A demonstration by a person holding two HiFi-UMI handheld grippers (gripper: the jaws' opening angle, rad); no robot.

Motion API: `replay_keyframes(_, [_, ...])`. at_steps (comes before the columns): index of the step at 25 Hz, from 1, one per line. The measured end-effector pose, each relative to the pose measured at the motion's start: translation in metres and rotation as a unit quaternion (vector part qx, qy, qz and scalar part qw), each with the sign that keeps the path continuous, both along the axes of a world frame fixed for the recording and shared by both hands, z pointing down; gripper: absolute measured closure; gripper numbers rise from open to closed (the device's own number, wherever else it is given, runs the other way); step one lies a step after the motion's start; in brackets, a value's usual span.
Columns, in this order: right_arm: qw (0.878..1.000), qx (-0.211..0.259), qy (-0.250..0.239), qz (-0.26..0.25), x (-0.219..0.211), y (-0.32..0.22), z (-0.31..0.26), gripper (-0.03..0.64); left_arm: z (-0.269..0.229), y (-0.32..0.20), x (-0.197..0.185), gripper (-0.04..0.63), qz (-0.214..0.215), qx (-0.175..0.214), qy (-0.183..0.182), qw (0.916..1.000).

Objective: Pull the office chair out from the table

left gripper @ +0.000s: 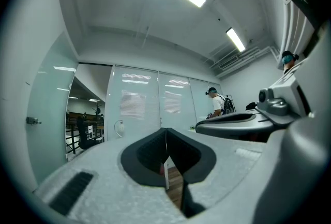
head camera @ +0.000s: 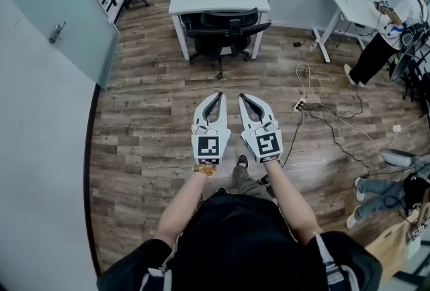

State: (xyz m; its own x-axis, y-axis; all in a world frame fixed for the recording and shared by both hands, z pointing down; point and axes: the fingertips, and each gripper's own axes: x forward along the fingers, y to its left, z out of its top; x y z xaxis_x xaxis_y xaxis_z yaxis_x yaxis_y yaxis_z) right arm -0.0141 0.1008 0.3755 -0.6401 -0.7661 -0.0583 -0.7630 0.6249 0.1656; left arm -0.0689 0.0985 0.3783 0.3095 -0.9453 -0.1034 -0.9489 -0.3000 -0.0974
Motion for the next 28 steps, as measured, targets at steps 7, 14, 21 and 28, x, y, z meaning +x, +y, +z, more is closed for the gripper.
replay_keyframes(7, [1.0, -0.005, -0.009, -0.008, 0.017, -0.067, 0.007, 0.614, 0.004, -0.062, 0.005, 0.577, -0.016, -0.006, -0.012, 0.9998])
replay_keyframes(14, [0.999, -0.013, 0.0, -0.033, 0.042, -0.138, 0.012, 0.614, 0.009, -0.126, 0.019, 0.577, -0.033, -0.012, -0.034, 0.9988])
replay_keyframes(21, [0.998, -0.004, 0.032, -0.061, 0.053, -0.199, 0.025, 0.614, 0.018, -0.181, 0.026, 0.577, -0.05, -0.009, -0.05, 0.9975])
replay_keyframes(28, [0.995, 0.003, 0.07, -0.071, 0.049, -0.248, 0.035, 0.614, 0.026, -0.23, 0.015, 0.576, -0.055, -0.008, -0.061, 0.9966])
